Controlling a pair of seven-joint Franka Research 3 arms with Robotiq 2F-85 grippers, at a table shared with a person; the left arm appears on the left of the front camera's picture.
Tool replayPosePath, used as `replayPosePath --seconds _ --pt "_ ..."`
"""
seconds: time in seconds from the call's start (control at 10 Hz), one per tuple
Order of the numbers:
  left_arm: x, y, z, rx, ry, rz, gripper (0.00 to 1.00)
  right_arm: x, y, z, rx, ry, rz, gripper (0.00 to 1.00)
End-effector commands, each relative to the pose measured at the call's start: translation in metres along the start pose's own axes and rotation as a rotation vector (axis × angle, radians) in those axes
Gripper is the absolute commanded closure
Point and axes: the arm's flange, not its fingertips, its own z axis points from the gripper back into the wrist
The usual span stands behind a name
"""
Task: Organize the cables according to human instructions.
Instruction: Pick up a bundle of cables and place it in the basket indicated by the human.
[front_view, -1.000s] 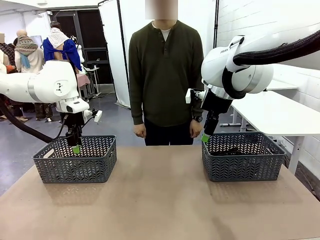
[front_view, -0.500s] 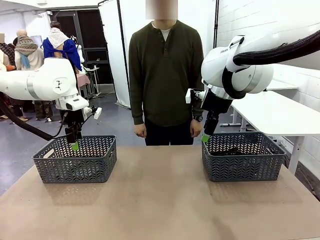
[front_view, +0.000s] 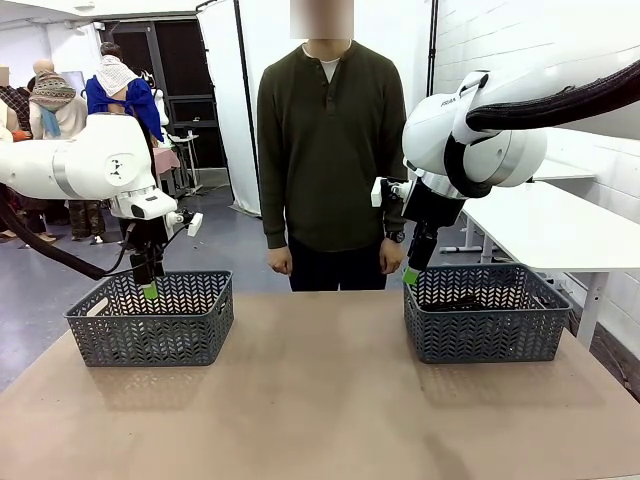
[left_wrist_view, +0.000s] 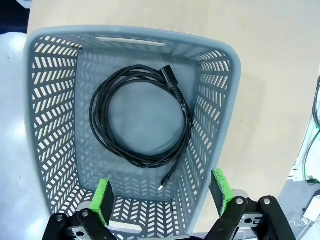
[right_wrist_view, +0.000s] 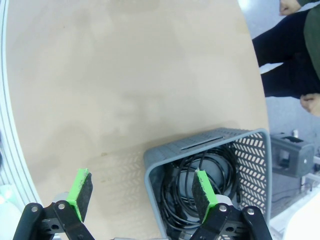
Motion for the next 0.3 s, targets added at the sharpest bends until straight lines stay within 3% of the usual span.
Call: replayPosePath --seconds 0.0,0.2 --pt "-0.0007 -0.0004 -0.0006 0.0 0.007 -0.003 0.0 0.0003 0.0 -0.0008 -0.004 0.002 -0.006 0.0" --pt "-0.0007 -0.0004 -0.0006 0.0 0.007 -0.003 0.0 0.0003 0.0 -0.0008 -0.004 0.002 -0.006 0.0"
